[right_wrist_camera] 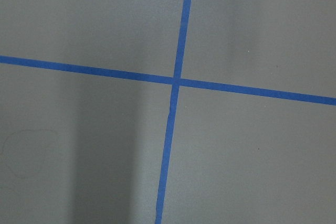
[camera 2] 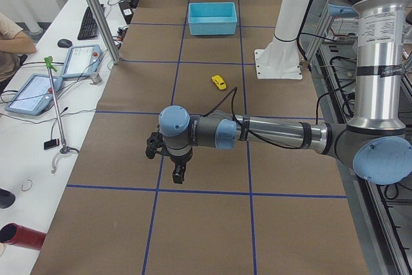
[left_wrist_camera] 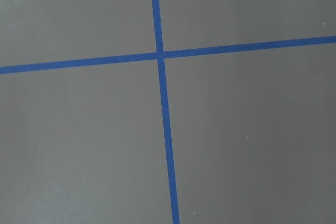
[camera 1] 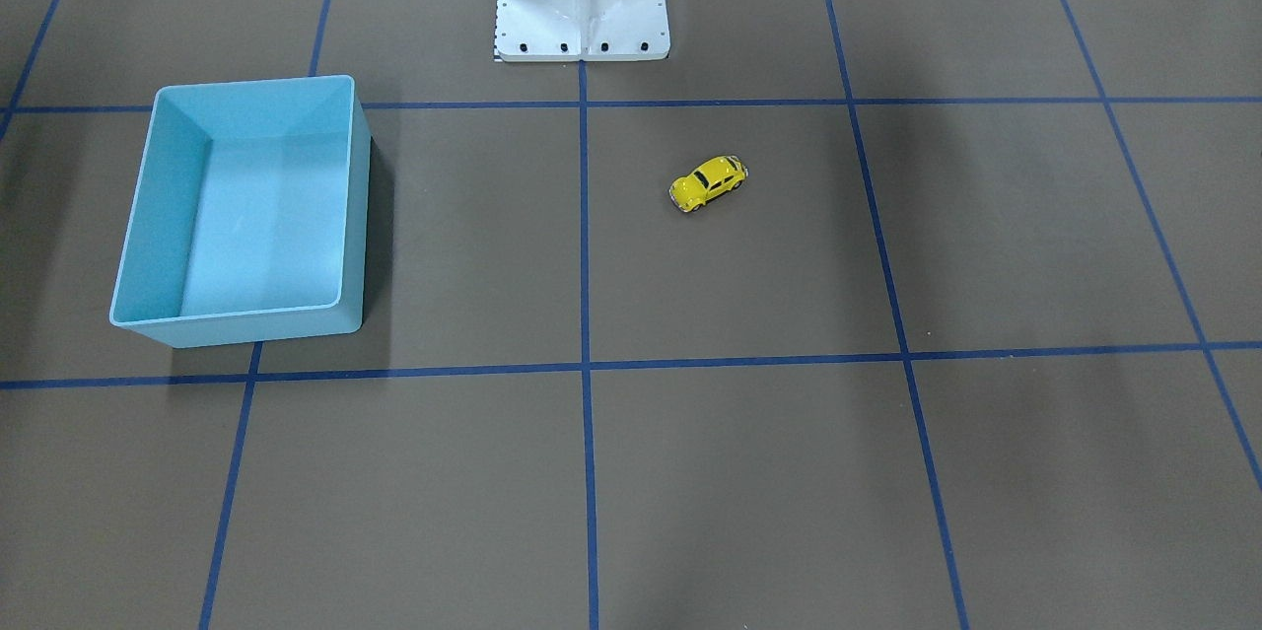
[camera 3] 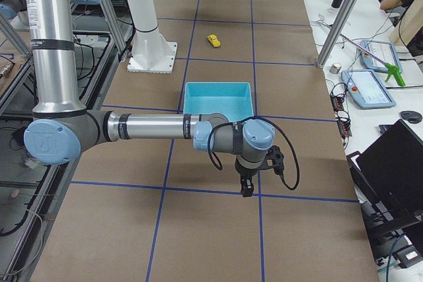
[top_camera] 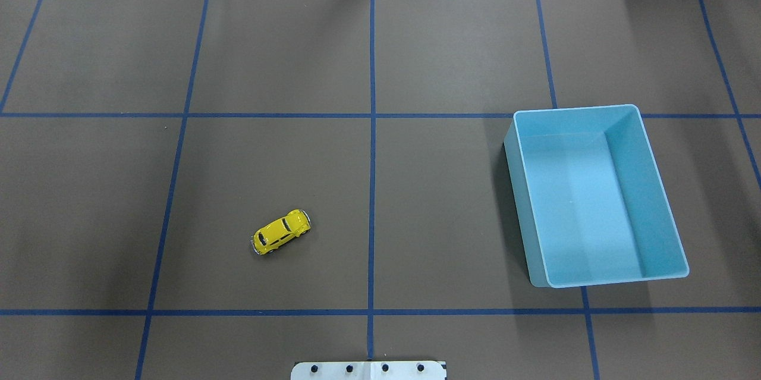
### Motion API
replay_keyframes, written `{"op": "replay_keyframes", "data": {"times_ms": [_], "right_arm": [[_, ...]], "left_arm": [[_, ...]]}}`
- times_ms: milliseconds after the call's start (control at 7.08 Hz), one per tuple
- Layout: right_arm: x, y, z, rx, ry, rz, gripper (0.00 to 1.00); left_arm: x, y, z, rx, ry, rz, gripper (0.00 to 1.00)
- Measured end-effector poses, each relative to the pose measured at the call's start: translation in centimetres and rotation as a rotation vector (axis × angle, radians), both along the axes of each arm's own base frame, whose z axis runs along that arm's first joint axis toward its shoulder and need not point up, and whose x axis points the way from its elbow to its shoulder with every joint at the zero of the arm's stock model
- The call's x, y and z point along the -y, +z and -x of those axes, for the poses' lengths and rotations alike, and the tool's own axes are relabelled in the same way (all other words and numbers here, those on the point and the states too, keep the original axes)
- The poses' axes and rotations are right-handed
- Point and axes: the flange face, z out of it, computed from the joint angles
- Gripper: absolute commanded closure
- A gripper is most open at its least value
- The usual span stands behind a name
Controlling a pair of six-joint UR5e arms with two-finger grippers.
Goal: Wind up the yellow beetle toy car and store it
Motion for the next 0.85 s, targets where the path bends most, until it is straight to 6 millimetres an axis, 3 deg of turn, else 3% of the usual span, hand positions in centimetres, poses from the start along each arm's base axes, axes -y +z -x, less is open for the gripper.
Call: {"op": "replay_keyframes", "data": {"times_ms": [424, 847], "right_arm": [[0.0, 0.1, -0.3, -0.001, 0.007, 0.004, 0.0], [0.0, 0.0, -0.4, -0.004, 0.013, 0.005, 0.0]], "left_arm": [[2.3, -3.5, -5.2, -0.039, 0.1, -0.095, 0.0], [2.6, -10.2, -13.5, -0.064, 0.255, -0.217, 0.0]]}}
